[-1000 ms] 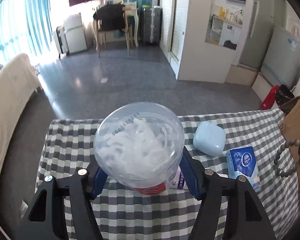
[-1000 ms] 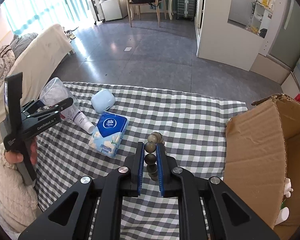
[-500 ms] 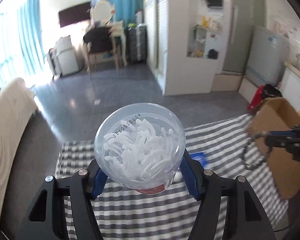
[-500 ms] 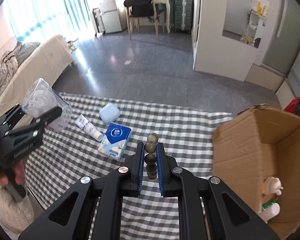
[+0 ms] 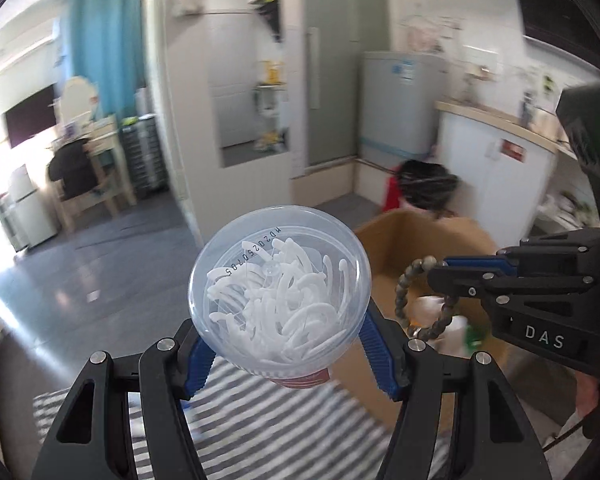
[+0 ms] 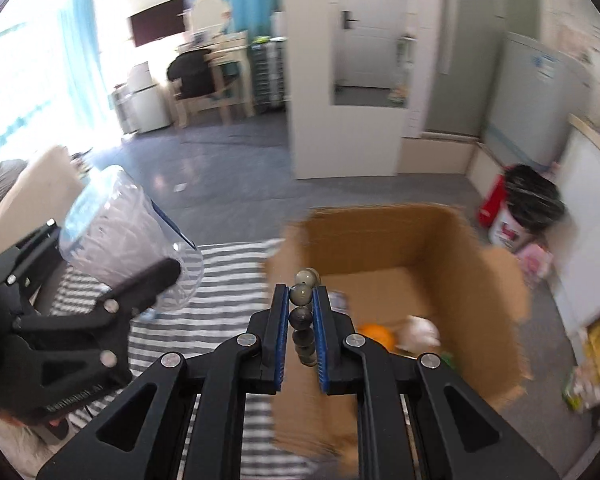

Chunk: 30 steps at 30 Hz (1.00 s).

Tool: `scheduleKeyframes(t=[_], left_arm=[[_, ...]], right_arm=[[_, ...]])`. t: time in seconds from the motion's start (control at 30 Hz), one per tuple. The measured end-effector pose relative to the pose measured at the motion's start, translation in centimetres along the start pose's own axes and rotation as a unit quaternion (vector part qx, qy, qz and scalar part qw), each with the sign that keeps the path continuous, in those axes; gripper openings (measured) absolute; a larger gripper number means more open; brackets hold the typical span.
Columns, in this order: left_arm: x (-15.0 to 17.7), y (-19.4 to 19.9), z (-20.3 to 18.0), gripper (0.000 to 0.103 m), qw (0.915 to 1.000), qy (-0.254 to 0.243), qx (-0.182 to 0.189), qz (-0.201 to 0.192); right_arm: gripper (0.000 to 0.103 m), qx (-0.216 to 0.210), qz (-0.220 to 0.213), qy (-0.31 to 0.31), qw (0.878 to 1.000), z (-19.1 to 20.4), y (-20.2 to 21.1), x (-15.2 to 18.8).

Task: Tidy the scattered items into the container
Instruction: 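Lift the bracelet and swab tub and carry them toward the box, then open both grippers over the box to drop the bracelet and swab tub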

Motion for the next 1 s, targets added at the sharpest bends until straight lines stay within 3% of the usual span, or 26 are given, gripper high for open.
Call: scheduleKeyframes(t=[0.1,0.27,0.43,0.5,0.57,0.6,0.7,0.83,1.0], left_arm=[[-1.3,-2.7,-4.0,0.066,0.9994,-0.018,0.027,0.01],[-2.1,-7.7,-8.2,0.066,0.997,-0.033,0.054,0.045],[-0.5,-11.0,-10.0,0.067,0.994,-0.048,0.045,0.087],[0.1,-11.7,-10.1,0.073,0.993,-0.046,0.049,0.097],[0.4,-11.8,-9.9,0.092,0.993,-0.045,0.043,0.1],[0.5,-11.7,-9.9,0.094,0.9933,-0.047,0.039,0.099],[0.5,-10.9,-9.2,0.102,0.995,-0.046,0.025,0.085],[0.6,-9.4,-7.3,0.103,0.9965,-0.031,0.008,0.077],[1.5,-5.8,-1.7,0.103,0.998,0.008,-0.025,0.057]], right_arm=[[0.012,0.03,0.011,-0.027,0.999,-4.0,0.0,0.6],[0.012,0.044,0.052,-0.058,0.996,-8.2,-2.8,1.7],[0.012,0.044,0.088,-0.079,0.992,-10.4,-6.3,3.0],[0.014,0.048,0.09,-0.083,0.991,-10.8,-6.8,3.1],[0.037,0.052,0.087,-0.087,0.991,-11.0,-6.9,3.0],[0.051,0.054,0.081,-0.087,0.991,-11.0,-6.9,2.8],[0.053,0.056,0.072,-0.085,0.992,-10.9,-6.5,2.4],[0.053,0.053,0.059,-0.077,0.994,-9.9,-5.7,2.0],[0.053,0.029,0.04,-0.046,0.998,-6.2,-4.3,1.4]])
Point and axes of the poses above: each gripper's, at about its wrist camera, not at the fingertips, and y roughly against the way its jaws point, z to its left, x to its underside, the point moved 4 cm from there along -y, roughly the way its jaws point, and after that the axes turned 7 degrees about -y, right-handed, at the moved point
